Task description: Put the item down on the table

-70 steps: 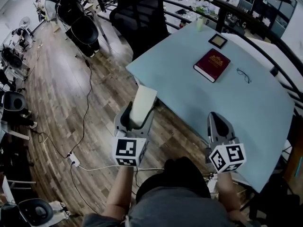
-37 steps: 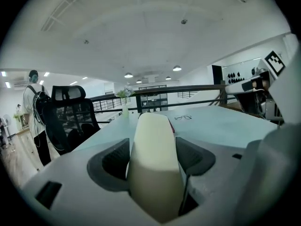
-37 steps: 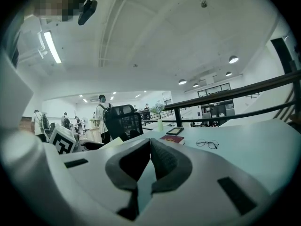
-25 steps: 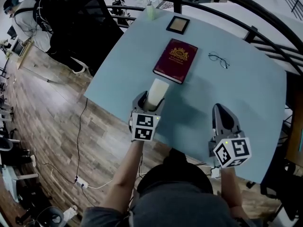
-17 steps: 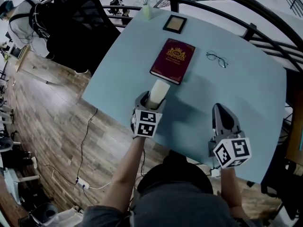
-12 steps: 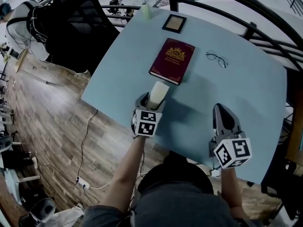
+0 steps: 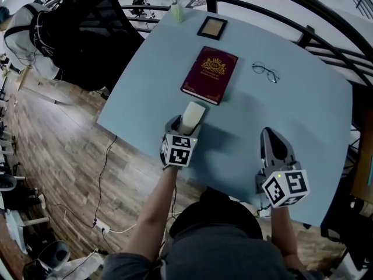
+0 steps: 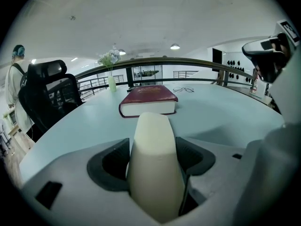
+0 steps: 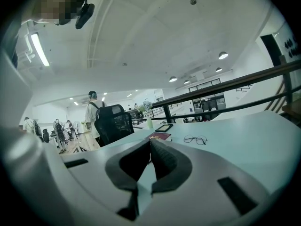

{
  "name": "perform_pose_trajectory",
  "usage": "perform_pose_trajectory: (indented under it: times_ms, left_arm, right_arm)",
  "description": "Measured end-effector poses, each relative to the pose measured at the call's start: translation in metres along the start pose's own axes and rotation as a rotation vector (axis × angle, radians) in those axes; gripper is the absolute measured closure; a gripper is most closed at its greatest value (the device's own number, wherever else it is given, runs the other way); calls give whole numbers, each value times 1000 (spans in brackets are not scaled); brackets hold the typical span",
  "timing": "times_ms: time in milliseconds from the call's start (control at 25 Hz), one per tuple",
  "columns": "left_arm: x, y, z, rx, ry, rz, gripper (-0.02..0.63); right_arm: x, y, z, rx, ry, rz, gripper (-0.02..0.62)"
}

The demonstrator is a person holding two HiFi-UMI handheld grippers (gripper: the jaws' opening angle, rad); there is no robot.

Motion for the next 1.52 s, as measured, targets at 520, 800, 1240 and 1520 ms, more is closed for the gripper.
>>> perform_pose_trajectory:
  times_ms: [520,800,1240,1520]
  left_arm:
    - [1,4,3,-35,8,-10,293]
    - [1,1,4,-35,15,-14,293]
    - [-7,-29,-28,58,-22,-36,290]
    - [-13,-53,-70,169,-47,-94,305]
  right_arm:
    - [-1,0,5,-3,-7,6,592]
    - [-5,2,8,-8,-19,5,592]
    - [-9,2,9,-9,-36,-1,592]
    - [-19,-5,10,5,-67,-16,592]
Point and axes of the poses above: the fingertips, and each gripper's own axes: z forward along the fingers, x to its right, y out of its underside, the point moved 3 cm from there along -z, backward along the fingers, and after that the axes turned 1 degree about x, right-handed, at the moved point
